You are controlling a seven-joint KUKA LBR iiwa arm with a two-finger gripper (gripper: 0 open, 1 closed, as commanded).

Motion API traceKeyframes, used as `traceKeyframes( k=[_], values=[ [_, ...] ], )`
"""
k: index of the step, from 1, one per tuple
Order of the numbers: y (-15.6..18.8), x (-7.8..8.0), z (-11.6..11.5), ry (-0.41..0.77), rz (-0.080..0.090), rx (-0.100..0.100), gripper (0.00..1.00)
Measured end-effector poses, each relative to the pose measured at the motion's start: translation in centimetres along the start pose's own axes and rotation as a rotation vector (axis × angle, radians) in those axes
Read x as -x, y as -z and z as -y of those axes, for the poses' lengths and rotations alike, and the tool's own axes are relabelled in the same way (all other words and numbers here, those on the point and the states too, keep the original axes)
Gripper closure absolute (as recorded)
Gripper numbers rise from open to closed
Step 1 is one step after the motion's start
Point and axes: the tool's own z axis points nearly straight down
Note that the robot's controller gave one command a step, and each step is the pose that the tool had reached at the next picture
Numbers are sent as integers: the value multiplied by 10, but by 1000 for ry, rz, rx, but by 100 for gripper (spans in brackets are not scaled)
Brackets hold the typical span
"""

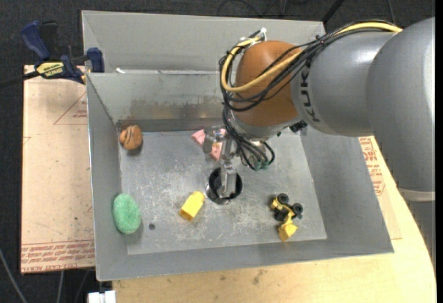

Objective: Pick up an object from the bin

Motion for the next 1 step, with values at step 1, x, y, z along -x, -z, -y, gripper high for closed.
traceKeyframes(
  k=[1],
  values=[
    [-23,-15,6,-55,-5,6,0]
  ],
)
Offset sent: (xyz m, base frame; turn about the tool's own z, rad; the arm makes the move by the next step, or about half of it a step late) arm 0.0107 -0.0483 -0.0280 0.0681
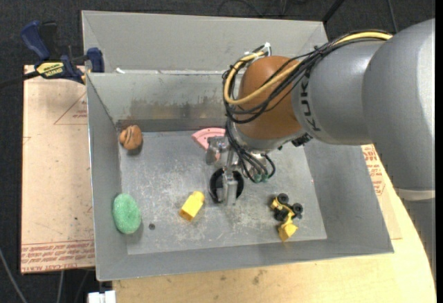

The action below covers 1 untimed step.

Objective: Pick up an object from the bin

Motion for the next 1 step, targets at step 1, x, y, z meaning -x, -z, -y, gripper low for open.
traceKeyframes(
  k=[1],
  values=[
    [0,9,26,-13,-7,-1,0]
  ],
)
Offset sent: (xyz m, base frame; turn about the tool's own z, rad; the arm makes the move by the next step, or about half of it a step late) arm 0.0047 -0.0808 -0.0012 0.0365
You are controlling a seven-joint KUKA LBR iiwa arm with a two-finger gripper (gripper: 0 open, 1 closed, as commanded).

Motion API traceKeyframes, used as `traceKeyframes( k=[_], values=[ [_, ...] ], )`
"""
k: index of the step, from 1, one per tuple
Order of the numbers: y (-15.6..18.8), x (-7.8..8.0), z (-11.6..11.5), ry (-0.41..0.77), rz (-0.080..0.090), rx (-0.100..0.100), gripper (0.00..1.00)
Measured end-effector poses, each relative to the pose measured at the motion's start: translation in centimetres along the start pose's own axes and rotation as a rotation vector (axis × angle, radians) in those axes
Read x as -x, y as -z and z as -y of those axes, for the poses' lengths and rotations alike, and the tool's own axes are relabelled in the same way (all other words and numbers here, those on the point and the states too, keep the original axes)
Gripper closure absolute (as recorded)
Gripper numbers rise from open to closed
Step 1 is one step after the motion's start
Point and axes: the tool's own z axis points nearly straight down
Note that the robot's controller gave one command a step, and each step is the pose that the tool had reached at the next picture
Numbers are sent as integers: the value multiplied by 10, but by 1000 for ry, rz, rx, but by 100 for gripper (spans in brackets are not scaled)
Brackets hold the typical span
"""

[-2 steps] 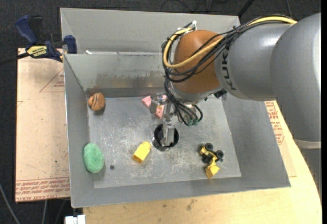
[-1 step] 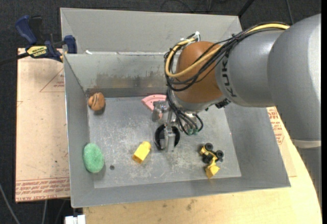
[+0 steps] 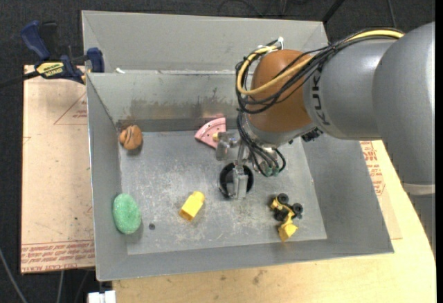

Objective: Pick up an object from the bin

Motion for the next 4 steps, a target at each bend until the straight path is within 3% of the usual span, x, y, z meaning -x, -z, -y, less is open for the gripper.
traceKeyframes(
  k=[1,3,4],
  values=[
    [2,-3,39,-16,9,-1,0],
    [1,-1,62,-48,4,-1,0],
    [0,-40,90,3,20,-3,0]
  ],
)
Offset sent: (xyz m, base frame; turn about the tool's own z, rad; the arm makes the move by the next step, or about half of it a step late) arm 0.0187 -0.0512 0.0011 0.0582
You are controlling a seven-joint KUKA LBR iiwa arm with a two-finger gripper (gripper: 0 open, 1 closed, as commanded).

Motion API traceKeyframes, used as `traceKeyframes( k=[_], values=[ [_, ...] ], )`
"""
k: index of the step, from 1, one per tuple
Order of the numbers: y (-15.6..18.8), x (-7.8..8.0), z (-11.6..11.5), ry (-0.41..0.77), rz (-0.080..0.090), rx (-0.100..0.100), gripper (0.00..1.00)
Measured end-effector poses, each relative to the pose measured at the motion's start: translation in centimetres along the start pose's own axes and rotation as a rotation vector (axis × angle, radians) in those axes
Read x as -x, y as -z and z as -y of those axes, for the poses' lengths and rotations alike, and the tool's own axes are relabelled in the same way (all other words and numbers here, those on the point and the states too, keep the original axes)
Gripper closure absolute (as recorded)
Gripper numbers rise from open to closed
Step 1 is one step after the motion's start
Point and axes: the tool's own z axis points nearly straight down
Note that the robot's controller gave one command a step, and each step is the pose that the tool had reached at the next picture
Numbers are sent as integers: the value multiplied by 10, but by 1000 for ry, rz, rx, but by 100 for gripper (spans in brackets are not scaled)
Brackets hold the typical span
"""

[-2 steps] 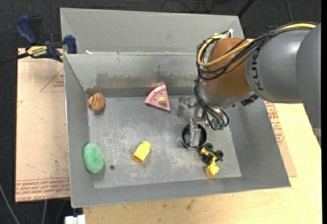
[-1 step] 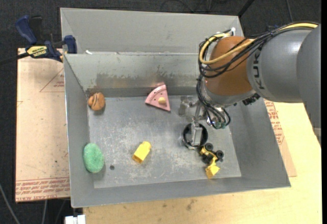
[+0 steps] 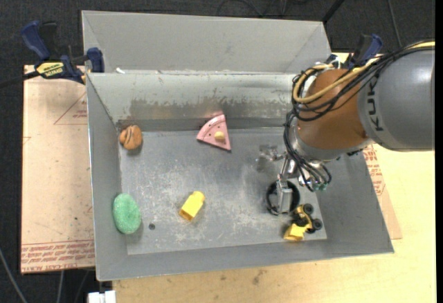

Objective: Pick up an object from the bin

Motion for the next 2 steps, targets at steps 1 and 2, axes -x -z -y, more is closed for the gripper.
traceKeyframes(
  k=[1,2],
  values=[
    [5,87,16,-65,-5,-2,100],
    [5,87,16,-65,-5,-2,100]
  ],
)
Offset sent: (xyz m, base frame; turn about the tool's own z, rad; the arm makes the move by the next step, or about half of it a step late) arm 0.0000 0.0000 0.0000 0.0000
